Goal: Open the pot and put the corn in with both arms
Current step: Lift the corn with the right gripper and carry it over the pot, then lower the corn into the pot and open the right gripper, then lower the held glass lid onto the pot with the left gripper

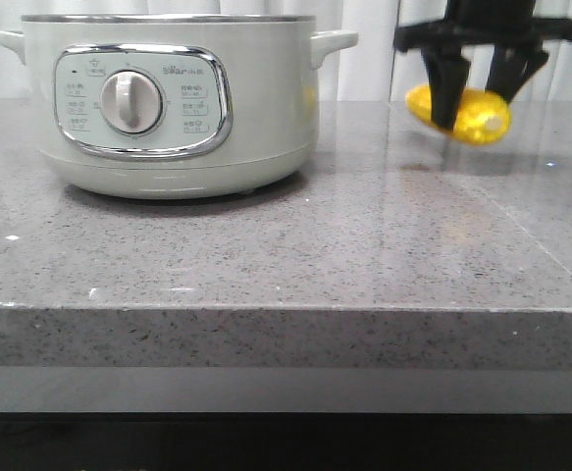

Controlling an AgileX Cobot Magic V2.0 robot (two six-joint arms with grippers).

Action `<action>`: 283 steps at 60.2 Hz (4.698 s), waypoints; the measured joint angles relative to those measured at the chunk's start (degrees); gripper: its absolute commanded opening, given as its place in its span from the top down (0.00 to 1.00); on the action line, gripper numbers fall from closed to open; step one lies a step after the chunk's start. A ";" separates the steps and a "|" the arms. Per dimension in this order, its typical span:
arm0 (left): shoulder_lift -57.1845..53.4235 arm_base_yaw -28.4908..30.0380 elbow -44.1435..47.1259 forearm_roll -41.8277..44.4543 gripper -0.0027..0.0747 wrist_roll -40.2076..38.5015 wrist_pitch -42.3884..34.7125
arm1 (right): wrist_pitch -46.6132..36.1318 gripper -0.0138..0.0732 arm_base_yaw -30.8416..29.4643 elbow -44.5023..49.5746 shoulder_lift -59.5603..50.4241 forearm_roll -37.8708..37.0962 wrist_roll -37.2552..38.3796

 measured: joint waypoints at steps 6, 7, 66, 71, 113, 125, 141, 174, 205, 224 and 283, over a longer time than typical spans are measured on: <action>0.00 0.00 0.00 0.22 0.67 0.00 0.00 | 0.39 0.53 0.24 -3.02 -2.75 -0.09 -0.23; 0.00 0.00 0.00 0.22 0.67 0.00 0.00 | 0.36 0.53 0.37 -3.47 -3.21 -0.09 -0.24; 0.00 0.00 0.00 0.33 0.67 -0.17 -1.79 | -12.50 0.53 23.80 -11.53 -1.01 7.45 -6.19; 0.00 0.00 0.00 0.33 0.67 -0.17 -1.79 | -12.89 0.53 24.15 -11.53 0.67 7.45 -6.27; 0.00 0.00 0.00 0.33 0.67 -0.17 -1.90 | -12.49 0.26 24.14 -11.53 3.30 6.61 -6.44; 0.00 0.00 0.00 0.33 0.67 -0.17 -2.01 | -12.36 0.22 24.14 -11.53 3.30 6.57 -6.44; 0.00 0.00 0.00 0.33 0.67 -0.17 -2.22 | -11.70 0.22 24.14 -11.53 2.96 6.57 -6.53; 0.00 0.00 0.00 0.33 0.67 -0.17 -2.22 | -7.63 0.22 24.14 -11.07 -12.60 6.20 -5.40; 0.00 0.00 0.00 0.33 0.67 -0.17 -2.22 | -20.05 0.22 24.14 22.98 -38.52 4.89 -5.40; 0.00 0.00 0.00 0.33 0.67 -0.17 -2.22 | -28.60 0.22 24.14 44.18 -58.01 4.89 -5.40; 13.13 0.00 0.13 -4.17 0.67 -0.17 -33.54 | -36.72 0.22 24.14 59.36 -71.41 4.89 -5.37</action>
